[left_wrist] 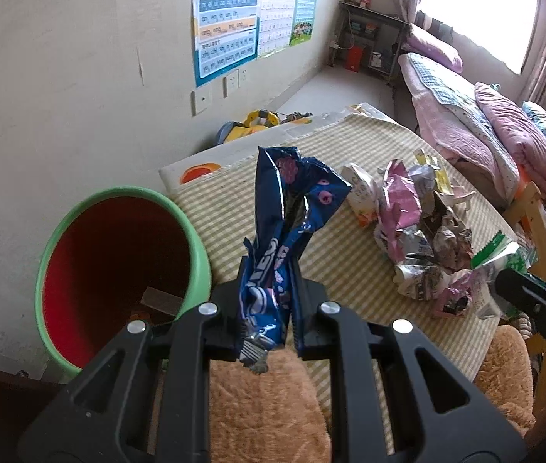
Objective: Collect trash
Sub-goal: 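Carry the blue wrapper with the left gripper and green wrapper with the right gripper to the bin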
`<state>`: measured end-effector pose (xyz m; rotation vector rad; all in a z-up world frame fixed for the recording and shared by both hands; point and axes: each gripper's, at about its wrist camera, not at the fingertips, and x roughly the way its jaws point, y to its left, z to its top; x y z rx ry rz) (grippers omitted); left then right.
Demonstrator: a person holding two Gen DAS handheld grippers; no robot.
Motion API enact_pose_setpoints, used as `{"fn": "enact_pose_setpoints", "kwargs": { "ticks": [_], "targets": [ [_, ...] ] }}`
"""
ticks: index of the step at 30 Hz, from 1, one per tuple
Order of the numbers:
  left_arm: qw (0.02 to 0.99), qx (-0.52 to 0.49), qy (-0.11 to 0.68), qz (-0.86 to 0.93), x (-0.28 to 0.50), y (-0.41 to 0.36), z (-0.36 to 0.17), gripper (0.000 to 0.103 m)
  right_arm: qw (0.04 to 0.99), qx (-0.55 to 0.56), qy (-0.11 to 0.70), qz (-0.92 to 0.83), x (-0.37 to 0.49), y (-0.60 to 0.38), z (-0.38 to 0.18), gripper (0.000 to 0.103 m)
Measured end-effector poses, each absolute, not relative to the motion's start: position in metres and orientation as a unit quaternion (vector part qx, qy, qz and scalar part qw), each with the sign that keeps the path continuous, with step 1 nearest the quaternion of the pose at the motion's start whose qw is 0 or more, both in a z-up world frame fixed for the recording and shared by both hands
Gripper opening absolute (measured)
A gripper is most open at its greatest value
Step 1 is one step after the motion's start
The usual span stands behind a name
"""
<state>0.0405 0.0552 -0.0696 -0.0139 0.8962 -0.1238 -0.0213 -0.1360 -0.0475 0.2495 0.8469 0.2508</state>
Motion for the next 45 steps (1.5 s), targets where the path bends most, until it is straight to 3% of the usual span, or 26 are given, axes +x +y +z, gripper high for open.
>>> {"fn": "enact_pose_setpoints", "kwargs": {
  "ticks": [45],
  "targets": [
    [0.888,-0.082,0.443,0.087,0.032,0.220,-0.100,0.017,0.869,0.017,0.415,0.270,0.064,0.051,-0.037,0.018]
  ]
}}
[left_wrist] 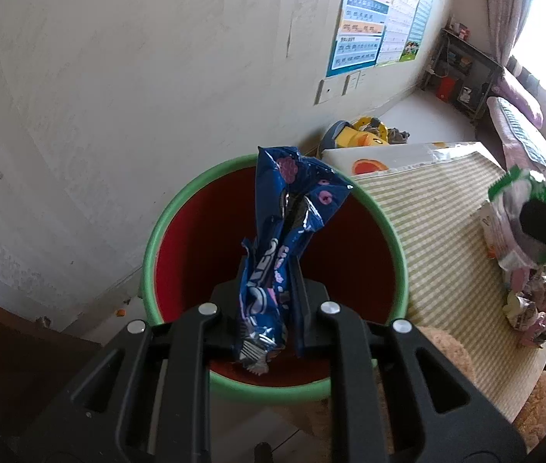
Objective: Collect trash
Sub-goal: 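Carry the blue wrapper with the left gripper and green wrapper with the right gripper to the bin, then open both grippers to drop the wrappers into the red bin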
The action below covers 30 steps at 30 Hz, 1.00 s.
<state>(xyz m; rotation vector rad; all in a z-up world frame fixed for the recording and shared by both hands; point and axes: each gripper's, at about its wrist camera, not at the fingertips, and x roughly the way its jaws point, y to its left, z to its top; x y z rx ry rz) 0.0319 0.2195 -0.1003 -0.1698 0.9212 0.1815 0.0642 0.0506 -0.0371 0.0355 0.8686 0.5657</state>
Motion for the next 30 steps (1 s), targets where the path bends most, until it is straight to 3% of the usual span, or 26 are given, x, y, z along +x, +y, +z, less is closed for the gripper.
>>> {"fn": "enact_pose_setpoints", "kwargs": {
  "ticks": [16,17,19,20,21,30],
  "targets": [
    [0.875,-0.096,0.465,0.099,0.042,0.237,-0.120,0.017,0.848,0.033,0.438,0.298,0.090,0.082,-0.049,0.020],
    [0.874,-0.096,0.465,0.101,0.041,0.237,-0.121,0.022,0.847,0.039,0.437,0.300,0.092,0.083,-0.050,0.022],
    [0.874,-0.099,0.465,0.105,0.041,0.239,-0.123,0.040,0.843,0.052,0.439,0.307,0.098,0.085,-0.050,0.044],
    [0.874,-0.101,0.464,0.108,0.040,0.241,-0.123,0.051,0.844,0.057,0.437,0.306,0.098,0.085,-0.049,0.050],
    [0.874,-0.104,0.461,0.111,0.039,0.242,-0.123,0.053,0.847,0.064,0.431,0.304,0.099,0.085,-0.047,0.056],
    [0.872,-0.098,0.467,0.110,0.037,0.240,-0.124,0.054,0.848,0.085,0.441,0.283,0.090,0.060,-0.052,0.057]
  ]
}}
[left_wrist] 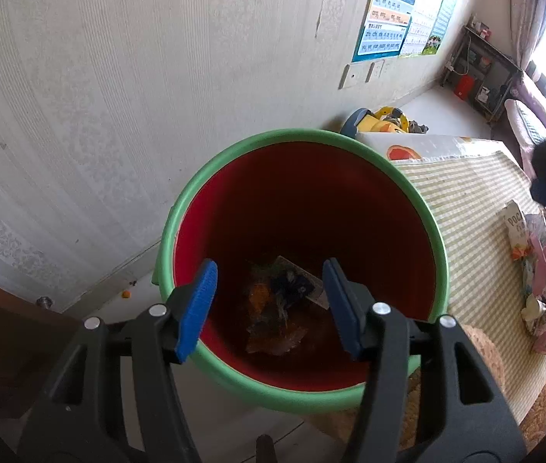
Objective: Collect trash
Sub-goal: 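Open both grippers to drop the wrappers into the red bin, then grasp crumpled paper with the right gripper while the left gripper grasps a pink snack bag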
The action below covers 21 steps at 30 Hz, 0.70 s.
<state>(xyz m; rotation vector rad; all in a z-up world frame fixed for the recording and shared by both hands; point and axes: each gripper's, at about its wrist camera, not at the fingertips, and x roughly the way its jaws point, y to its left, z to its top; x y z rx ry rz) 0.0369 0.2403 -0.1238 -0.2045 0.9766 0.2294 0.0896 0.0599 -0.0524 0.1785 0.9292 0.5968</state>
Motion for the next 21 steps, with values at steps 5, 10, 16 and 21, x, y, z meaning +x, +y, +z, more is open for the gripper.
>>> {"fn": "enact_pose_setpoints", "kwargs": {
  "ticks": [5,10,16,21],
  "targets": [
    [0.874,-0.091,0.466,0.101,0.037,0.230,-0.118,0.055,0.863,0.088,0.446,0.219,0.082,0.003,-0.057,0.057],
    [0.880,-0.078,0.459,0.095,0.033,0.217,-0.109,0.056,0.888,0.102,0.433,0.119,0.074,-0.083,-0.057,0.066],
    [0.882,-0.068,0.459,0.080,0.032,0.195,-0.101,0.056,0.881,0.125,0.456,-0.019,0.068,-0.192,-0.078,0.070],
    [0.887,-0.042,0.458,0.047,0.029,0.160,-0.091,0.056,0.848,0.175,0.499,-0.034,0.072,-0.232,-0.122,0.072]
  ]
}}
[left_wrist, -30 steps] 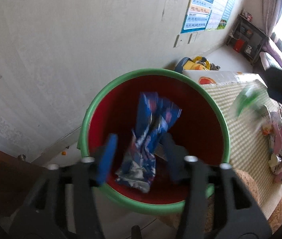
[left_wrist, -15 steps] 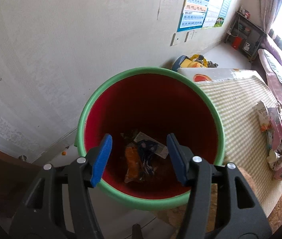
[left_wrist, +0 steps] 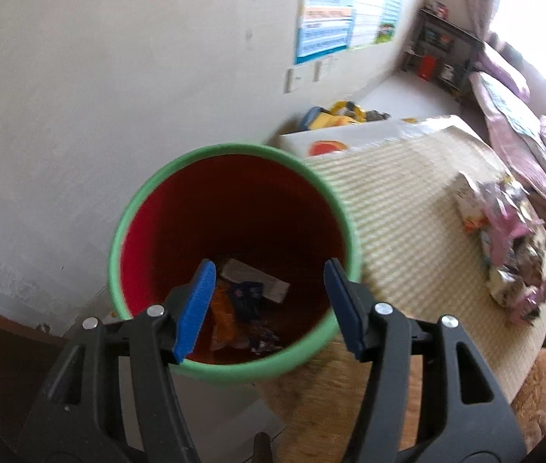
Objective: Collect trash
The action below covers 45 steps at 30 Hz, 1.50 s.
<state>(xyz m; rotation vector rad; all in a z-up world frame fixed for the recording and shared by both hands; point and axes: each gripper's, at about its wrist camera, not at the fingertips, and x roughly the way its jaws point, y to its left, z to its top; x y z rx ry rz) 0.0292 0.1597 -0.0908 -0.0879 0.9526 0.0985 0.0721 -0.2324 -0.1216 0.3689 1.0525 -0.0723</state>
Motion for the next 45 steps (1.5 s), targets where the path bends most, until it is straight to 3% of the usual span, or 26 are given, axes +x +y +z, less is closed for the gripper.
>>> {"fn": "enact_pose_setpoints", "kwargs": {
  "ticks": [3,5,7,9,18,27,32,35,45],
  "targets": [
    [0.888,-0.025,0.458,0.027,0.026,0.137,-0.085,0.056,0.842,0.171,0.510,-0.033,0.081,-0.236,-0.137,0.071],
    [0.889,-0.010,0.457,0.017,0.025,0.122,-0.081,0.056,0.844,0.177,0.505,-0.018,0.084,-0.235,-0.139,0.058],
    [0.889,0.003,0.458,0.003,0.025,0.104,-0.078,0.056,0.843,0.173,0.509,-0.005,0.086,-0.234,-0.137,0.029],
    [0.887,0.004,0.462,-0.013,0.029,0.088,-0.076,0.056,0.849,0.170,0.501,0.012,0.082,-0.231,-0.128,0.025],
    [0.883,0.039,0.452,-0.115,0.084,-0.022,-0.070,0.056,0.892,0.224,0.391,0.032,0.009,-0.248,-0.066,0.024],
    [0.839,0.104,0.509,-0.161,0.150,-0.109,-0.114,0.056,0.880,0.266,0.393,0.009,-0.014,-0.278,-0.080,0.025],
    [0.816,0.112,0.547,-0.150,0.156,-0.114,-0.141,0.056,0.876,0.278,0.394,0.008,-0.021,-0.284,-0.085,0.025],
    [0.810,0.111,0.556,-0.149,0.153,-0.113,-0.148,0.045,0.875,0.282,0.394,0.011,-0.021,-0.283,-0.088,0.025],
    [0.857,0.059,0.496,-0.126,0.101,-0.067,-0.100,0.040,0.880,0.263,0.394,0.029,-0.013,-0.264,-0.081,0.025]
  ]
}}
